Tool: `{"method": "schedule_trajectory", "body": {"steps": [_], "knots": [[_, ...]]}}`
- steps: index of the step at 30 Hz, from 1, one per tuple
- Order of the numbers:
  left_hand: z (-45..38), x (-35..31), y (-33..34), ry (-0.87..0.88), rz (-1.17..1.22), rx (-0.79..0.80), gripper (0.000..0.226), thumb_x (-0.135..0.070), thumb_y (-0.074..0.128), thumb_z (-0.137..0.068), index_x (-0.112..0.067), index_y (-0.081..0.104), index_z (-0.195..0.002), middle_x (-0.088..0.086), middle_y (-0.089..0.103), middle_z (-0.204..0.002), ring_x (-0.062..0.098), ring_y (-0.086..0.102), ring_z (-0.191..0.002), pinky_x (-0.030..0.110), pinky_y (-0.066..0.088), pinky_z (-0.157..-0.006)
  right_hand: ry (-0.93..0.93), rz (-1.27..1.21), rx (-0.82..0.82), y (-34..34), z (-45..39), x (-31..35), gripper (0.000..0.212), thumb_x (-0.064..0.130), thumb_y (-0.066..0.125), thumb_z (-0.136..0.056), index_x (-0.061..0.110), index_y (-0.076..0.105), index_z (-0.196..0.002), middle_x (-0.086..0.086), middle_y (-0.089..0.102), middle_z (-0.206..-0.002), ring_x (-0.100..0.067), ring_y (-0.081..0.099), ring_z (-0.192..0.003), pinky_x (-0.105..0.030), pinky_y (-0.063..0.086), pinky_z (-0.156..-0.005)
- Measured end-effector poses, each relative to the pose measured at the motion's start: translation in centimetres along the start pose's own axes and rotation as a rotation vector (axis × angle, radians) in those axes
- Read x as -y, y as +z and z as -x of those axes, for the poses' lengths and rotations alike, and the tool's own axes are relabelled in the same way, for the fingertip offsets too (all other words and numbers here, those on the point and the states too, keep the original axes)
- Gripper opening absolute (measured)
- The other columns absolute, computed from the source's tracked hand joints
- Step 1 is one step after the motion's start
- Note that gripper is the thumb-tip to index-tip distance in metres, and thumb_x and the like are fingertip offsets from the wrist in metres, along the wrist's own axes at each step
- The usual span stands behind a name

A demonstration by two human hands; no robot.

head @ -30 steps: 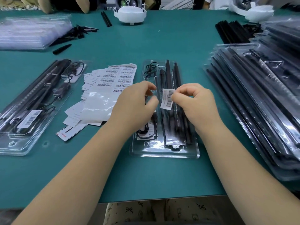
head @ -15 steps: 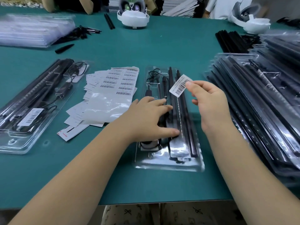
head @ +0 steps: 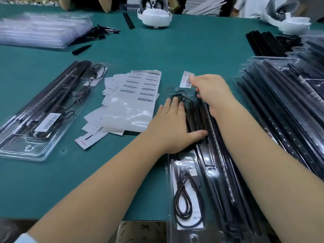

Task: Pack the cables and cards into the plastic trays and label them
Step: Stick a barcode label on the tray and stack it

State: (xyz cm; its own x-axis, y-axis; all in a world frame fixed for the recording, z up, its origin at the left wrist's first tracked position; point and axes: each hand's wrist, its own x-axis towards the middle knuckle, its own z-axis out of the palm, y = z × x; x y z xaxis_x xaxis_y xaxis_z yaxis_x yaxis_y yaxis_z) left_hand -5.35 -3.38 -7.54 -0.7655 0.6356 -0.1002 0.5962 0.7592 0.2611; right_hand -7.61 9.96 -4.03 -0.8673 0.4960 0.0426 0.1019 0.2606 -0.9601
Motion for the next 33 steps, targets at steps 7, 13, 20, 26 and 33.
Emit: {"method": "schedule_trajectory", "body": {"steps": [7,13,20,26,33], "knots": [[-0.1,-0.1,0.1,0.008,-0.062,-0.045,0.104,-0.076,0.030,-0.082,-0.003,0.003,-0.151,0.014,-0.001,-0.160,0.026,-0.005,-0.147,0.039,0.000,-0.119,-0.144,0.194,0.000,1.5,-0.2,-1.8,0.039,0.024,0.061,-0.088,-0.015,0.060,-0.088,-0.017,0.040,-0.068,-0.016,0.033,-0.066,-0.028,0.029,-0.059],[1.1,-0.7,0.2,-0.061,-0.091,-0.329,0.083,-0.077,0.038,-0.074,-0.008,0.040,-0.118,0.011,0.032,-0.130,0.029,0.028,-0.120,0.036,0.025,-0.104,-0.217,0.386,0.038,1.4,-0.4,-2.4,0.045,0.018,0.055,-0.088,0.010,0.029,-0.053,-0.008,0.021,-0.062,-0.017,0.019,-0.060,-0.031,0.017,-0.056],[1.1,-0.5,0.5,-0.074,-0.086,-0.280,0.088,-0.078,0.033,-0.075,-0.008,0.032,-0.129,0.010,0.017,-0.149,0.026,0.014,-0.136,0.036,0.019,-0.109,-0.245,0.454,0.098,1.4,-0.7,-2.8,0.040,0.018,0.058,-0.086,-0.006,0.043,-0.058,-0.014,0.031,-0.063,-0.019,0.025,-0.059,-0.030,0.022,-0.052],[1.0,-0.3,0.5,-0.021,-0.113,-0.285,0.076,-0.076,0.032,-0.078,-0.012,0.038,-0.119,0.004,0.037,-0.131,0.023,0.030,-0.120,0.033,0.028,-0.101,-0.337,0.647,0.108,1.5,-0.7,-2.7,0.046,0.013,0.056,-0.084,0.012,0.024,-0.050,-0.008,0.021,-0.055,-0.018,0.016,-0.056,-0.019,0.024,-0.043],[0.9,-0.6,0.3,-0.026,-0.146,-0.286,0.064,-0.073,0.036,-0.081,-0.016,0.042,-0.110,0.001,0.046,-0.119,0.023,0.038,-0.109,0.034,0.032,-0.090,-0.209,0.702,0.085,2.2,-0.9,-2.4,0.044,0.015,0.056,-0.078,0.014,0.030,-0.043,-0.002,0.024,-0.048,-0.017,0.021,-0.053,-0.025,0.017,-0.050]]}}
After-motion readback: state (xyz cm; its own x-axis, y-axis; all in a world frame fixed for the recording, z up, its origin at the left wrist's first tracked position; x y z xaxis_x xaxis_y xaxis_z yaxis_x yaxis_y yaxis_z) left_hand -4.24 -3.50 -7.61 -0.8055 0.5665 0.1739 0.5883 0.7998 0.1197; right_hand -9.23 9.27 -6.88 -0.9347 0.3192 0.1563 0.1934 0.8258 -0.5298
